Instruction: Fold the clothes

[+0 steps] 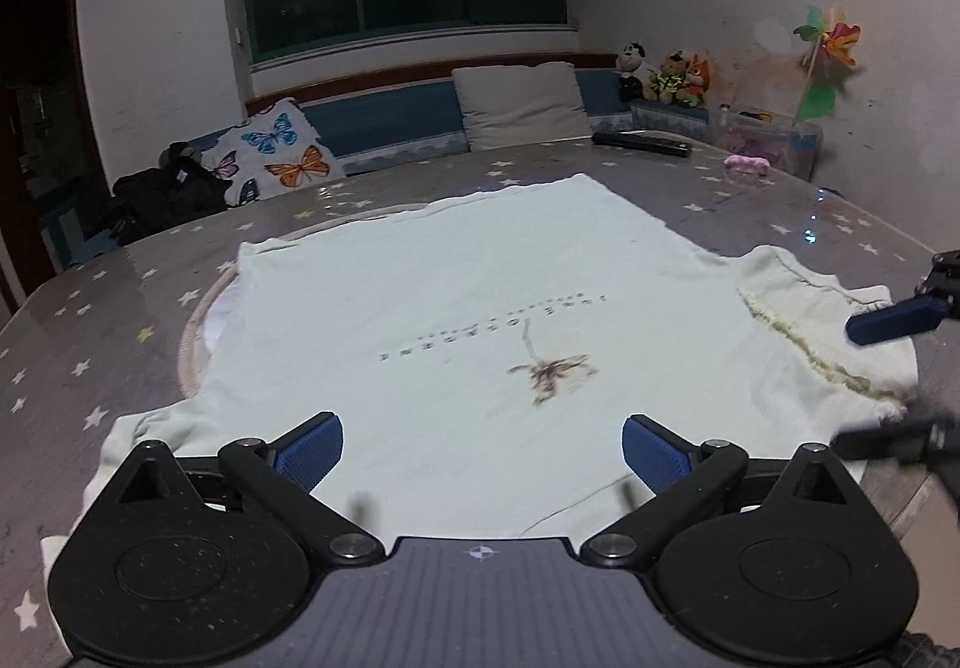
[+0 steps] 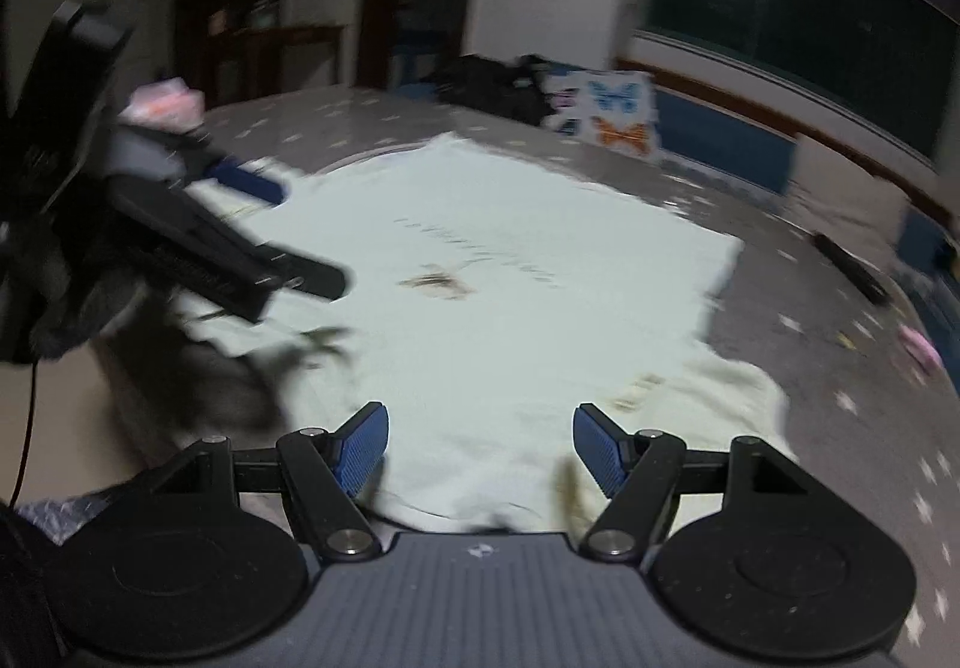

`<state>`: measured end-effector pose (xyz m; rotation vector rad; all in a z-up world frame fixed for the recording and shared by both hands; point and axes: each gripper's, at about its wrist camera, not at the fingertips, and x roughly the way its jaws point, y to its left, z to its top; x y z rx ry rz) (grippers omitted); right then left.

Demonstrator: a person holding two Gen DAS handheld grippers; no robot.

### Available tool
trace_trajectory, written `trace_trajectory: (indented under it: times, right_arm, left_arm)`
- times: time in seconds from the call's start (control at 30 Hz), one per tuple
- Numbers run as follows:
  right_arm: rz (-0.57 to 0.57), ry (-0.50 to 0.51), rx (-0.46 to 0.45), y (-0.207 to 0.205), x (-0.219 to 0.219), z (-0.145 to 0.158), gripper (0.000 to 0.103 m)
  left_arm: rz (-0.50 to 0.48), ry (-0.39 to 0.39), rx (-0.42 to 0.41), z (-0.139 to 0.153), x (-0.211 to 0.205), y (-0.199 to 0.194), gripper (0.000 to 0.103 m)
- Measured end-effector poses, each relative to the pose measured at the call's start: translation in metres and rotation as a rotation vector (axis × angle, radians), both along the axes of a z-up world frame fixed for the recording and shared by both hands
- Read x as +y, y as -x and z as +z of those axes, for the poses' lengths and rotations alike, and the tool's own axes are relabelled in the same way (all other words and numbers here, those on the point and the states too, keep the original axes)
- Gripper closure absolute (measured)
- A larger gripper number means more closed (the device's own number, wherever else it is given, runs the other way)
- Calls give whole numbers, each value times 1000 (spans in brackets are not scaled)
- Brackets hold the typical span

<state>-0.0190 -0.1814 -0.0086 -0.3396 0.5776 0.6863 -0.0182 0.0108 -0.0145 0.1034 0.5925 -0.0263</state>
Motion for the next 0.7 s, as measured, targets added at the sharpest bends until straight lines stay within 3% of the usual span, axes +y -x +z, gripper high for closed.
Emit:
trace_trajectory:
  times: [0.2, 0.4, 0.7]
  right_arm:
    - [-234, -65, 39, -29, -52, -3, 42]
    - [-347, -52, 85, -44, -84, -19, 52]
    - [-476, -91, 86, -49, -119, -14, 53]
  left_arm:
    - [-59, -5, 5, -2, -23, -9, 1]
    - [-132, -23, 30, -11, -45, -16, 1]
    - [-187, -52, 35, -12, -66, -19, 1]
